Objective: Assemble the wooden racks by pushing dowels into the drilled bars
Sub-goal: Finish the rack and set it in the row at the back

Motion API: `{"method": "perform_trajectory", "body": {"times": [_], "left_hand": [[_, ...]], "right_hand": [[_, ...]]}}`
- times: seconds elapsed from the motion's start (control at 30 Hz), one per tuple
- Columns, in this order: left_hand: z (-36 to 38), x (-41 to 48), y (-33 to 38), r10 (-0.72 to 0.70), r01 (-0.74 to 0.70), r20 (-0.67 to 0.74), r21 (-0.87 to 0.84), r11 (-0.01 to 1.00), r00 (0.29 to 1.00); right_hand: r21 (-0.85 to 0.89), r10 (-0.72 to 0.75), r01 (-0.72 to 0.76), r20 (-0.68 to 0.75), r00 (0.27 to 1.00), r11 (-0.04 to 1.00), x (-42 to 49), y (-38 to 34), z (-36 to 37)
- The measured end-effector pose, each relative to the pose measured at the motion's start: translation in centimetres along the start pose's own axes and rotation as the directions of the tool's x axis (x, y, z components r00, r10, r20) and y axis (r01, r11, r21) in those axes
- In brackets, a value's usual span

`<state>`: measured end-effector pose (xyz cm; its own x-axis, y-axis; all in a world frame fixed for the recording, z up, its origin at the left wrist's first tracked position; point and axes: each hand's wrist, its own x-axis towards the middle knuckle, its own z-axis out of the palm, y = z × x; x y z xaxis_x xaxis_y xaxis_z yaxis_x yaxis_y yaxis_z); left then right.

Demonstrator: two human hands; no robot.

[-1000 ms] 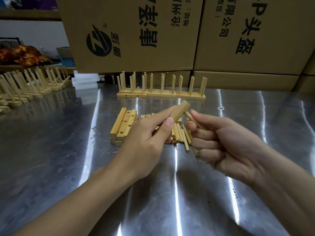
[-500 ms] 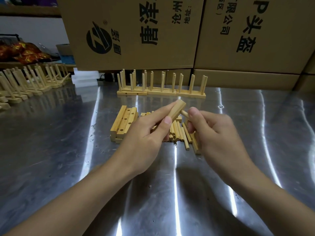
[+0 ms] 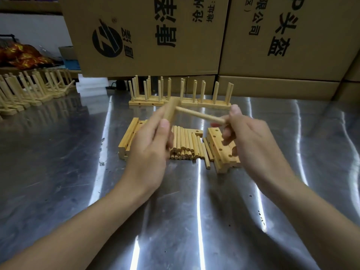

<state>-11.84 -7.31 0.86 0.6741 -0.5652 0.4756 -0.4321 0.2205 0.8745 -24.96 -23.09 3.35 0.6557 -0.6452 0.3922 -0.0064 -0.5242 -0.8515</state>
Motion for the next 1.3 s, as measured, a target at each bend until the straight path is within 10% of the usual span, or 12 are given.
{"method": "perform_trajectory", "body": {"times": [0.23, 0.73, 0.87, 0.97, 1.3], "left_hand": [[-1.1, 0.6, 0.5, -0.118, 0.097, -0.057, -0.279, 0.955, 0.991], [-1.3, 0.8, 0.4, -0.158, 0.12, -0.103, -0.305, 0.945, 0.982], [-1.4, 0.9, 0.2, -0.258, 0.202, -0.078, -0.424, 0.883, 0.963], [-1.4, 1.1, 0.2, -0.34, 0.274, -0.009, -0.57, 0.774, 0.941], [-0.9, 1.2, 0.8, -0.346, 0.318, 0.092, -0.657, 0.683, 0.934]], "right_hand": [[-0.682, -0.167, 0.318, 0.279, 0.946, 0.658, -0.2, 3.7, 0.3], [-0.737, -0.424, 0.36, 0.111, 0.899, 0.572, -0.5, 2.8, 2.9], [-0.228, -0.329, 0.284, -0.192, 0.925, 0.931, -0.4, 2.0, 1.5], [0.378, -0.05, 0.075, -0.076, 0.996, 0.923, -0.9, 1.1, 1.3], [0.357, -0.21, 0.207, -0.028, 0.977, 0.911, -1.7, 0.3, 2.1]]}}
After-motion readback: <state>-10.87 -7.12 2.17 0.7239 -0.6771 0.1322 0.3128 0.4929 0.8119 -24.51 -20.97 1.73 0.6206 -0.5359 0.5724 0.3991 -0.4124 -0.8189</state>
